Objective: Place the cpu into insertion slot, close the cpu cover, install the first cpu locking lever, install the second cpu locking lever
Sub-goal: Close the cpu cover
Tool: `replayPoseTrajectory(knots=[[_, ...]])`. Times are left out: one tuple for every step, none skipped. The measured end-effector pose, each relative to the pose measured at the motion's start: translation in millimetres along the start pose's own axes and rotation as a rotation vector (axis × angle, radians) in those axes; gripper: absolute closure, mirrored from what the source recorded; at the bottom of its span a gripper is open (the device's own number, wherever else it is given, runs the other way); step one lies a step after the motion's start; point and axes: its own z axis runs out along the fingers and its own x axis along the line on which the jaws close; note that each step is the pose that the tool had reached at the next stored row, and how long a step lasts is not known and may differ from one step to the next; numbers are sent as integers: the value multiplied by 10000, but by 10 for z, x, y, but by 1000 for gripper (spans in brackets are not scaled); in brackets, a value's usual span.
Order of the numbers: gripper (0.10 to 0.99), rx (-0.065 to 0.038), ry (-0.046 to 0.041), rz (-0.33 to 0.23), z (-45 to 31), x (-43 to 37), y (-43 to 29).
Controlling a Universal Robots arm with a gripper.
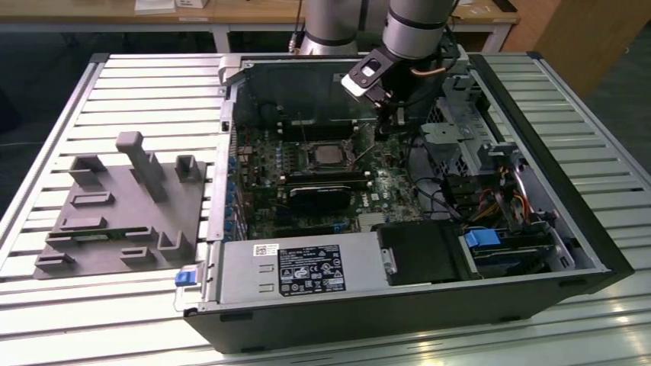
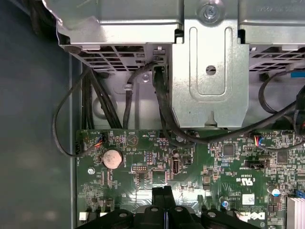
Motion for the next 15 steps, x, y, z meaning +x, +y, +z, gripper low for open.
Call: replayPoseTrajectory(knots=[[984, 0, 0, 0, 0, 0, 0], [984, 0, 0, 0, 0, 0, 0], [984, -2, 1, 0, 1, 0, -4], [984, -9, 1, -1, 1, 0, -12], [984, -20, 2, -1, 2, 0, -27], [984, -35, 2, -2, 2, -1, -47], [984, -52, 1, -2, 2, -2, -70], [984, -72, 1, -3, 3, -2, -97], [984, -95, 2, -2, 3, -3, -126], [984, -118, 3, -3, 4, -3, -156], [984, -140, 3, -4, 5, -4, -186], [984, -161, 4, -3, 6, -4, -219], [984, -183, 5, -4, 8, -3, -254], [984, -204, 5, -4, 8, -4, -286], [984, -223, 4, -3, 9, -4, -315]])
